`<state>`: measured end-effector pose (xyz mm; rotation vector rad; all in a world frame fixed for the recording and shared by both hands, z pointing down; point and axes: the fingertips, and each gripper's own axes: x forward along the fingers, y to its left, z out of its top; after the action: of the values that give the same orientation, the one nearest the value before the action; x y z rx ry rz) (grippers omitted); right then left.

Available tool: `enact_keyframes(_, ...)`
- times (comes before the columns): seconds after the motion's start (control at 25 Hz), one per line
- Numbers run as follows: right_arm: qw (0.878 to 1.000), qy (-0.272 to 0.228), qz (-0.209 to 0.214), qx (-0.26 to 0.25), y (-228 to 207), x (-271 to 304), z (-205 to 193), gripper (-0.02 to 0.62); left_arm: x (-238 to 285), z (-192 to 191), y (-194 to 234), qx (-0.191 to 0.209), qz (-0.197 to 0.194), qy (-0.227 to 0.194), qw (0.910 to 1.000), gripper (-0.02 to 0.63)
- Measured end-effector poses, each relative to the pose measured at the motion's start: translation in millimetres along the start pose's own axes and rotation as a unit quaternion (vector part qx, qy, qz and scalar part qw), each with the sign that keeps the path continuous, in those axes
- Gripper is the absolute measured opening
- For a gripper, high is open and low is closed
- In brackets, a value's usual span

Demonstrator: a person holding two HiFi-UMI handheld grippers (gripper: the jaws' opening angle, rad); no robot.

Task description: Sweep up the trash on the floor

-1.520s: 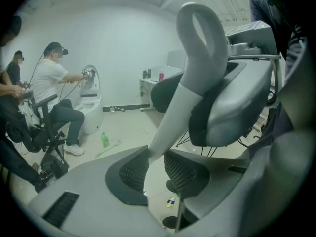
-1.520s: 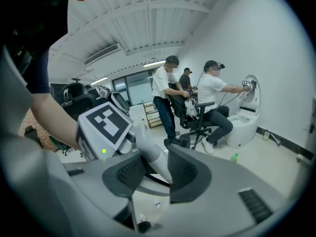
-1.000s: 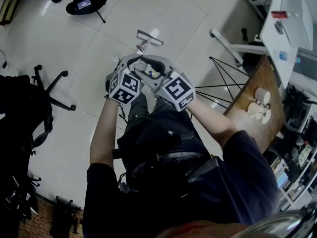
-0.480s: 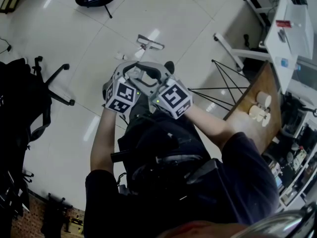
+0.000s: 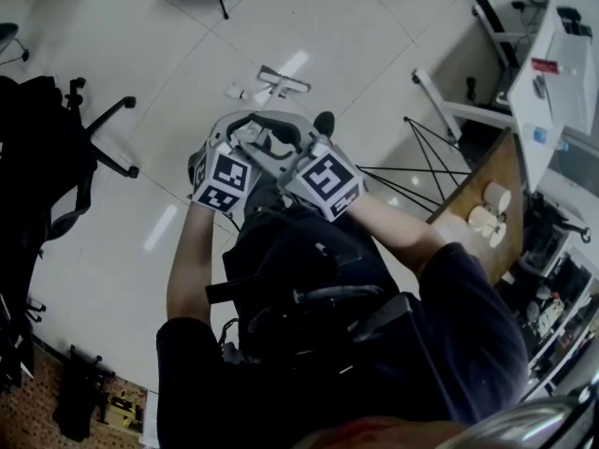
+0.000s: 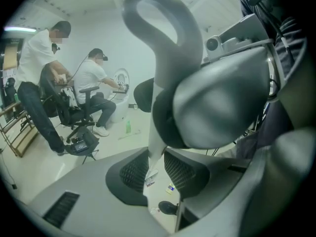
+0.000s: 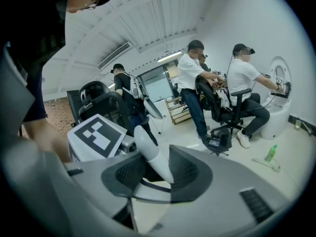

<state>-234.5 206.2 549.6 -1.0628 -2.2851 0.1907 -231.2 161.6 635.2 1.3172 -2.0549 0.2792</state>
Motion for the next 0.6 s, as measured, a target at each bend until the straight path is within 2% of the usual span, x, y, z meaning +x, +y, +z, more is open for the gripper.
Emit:
enact_keyframes(0.32, 0.999, 0.015, 0.035, -0.023, 25, 15, 4, 0.167, -25, -13, 8, -0.027, 0.030, -0.014, 0.9991, 0.098)
enact_keyframes(0.6, 0.997, 0.010, 0.014, -0.069, 9, 13, 21, 0.163, -17, 5, 18, -0.025, 0.037, -0.035, 0.9984, 0.098)
